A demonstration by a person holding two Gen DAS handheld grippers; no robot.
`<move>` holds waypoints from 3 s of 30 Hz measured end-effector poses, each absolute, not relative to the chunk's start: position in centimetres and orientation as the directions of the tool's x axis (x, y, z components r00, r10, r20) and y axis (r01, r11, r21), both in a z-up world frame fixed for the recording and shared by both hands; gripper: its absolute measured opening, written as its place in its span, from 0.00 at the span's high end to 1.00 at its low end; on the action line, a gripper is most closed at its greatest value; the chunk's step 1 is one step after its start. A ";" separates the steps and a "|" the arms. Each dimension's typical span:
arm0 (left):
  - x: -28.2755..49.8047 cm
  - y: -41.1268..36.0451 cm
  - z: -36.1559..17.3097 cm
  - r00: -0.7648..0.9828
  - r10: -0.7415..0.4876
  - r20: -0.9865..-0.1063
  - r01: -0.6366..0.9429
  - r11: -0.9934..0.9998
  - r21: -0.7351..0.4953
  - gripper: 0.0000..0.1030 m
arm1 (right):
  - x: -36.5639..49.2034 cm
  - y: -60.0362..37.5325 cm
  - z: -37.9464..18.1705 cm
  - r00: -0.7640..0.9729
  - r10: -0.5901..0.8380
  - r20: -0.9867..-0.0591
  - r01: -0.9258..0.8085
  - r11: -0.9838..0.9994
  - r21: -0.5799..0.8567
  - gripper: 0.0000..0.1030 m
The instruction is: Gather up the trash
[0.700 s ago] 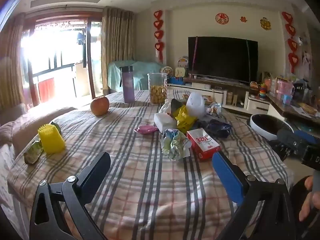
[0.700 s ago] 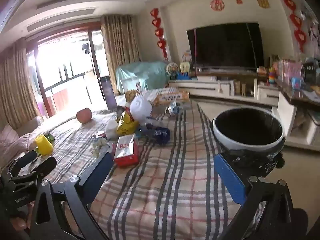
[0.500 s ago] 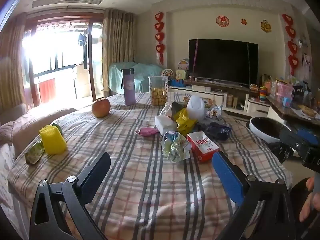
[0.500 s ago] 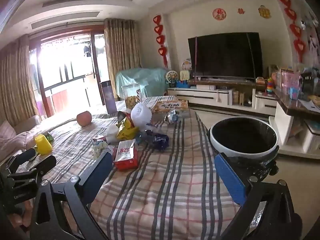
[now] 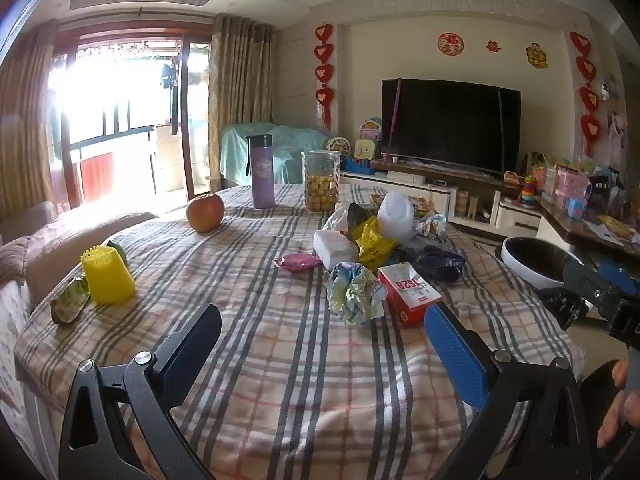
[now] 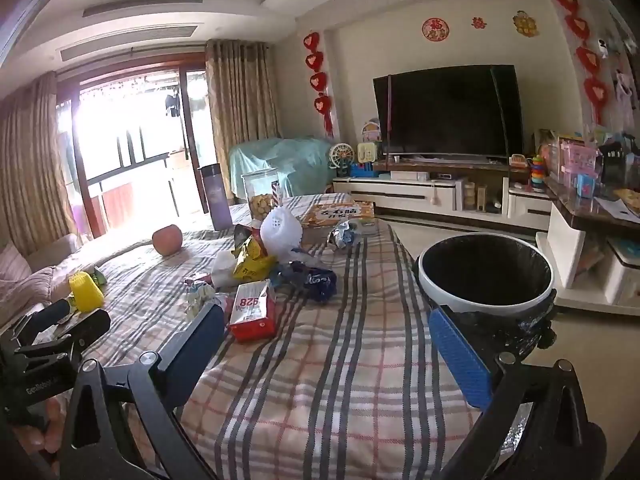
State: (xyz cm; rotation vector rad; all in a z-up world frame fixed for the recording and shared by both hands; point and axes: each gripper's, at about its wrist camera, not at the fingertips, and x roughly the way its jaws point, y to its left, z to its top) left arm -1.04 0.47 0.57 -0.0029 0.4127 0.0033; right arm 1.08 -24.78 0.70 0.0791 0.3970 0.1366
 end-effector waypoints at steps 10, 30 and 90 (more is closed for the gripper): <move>-1.0 0.5 0.5 0.916 0.007 -0.400 -0.009 1.000 -0.003 0.01 | 1.4 -24.8 0.6 0.908 0.155 -0.389 -0.120 0.986 0.111 0.00; -1.1 0.8 0.6 0.919 0.012 -0.393 -0.020 1.000 -0.016 0.01 | 1.4 -24.3 0.6 0.908 0.167 -0.384 -0.132 0.985 0.115 0.00; 10.3 2.7 -2.4 0.808 -0.066 -0.585 0.021 0.996 -0.082 0.03 | 11.2 -24.8 -4.1 0.766 0.262 -0.586 -0.175 0.964 0.202 0.01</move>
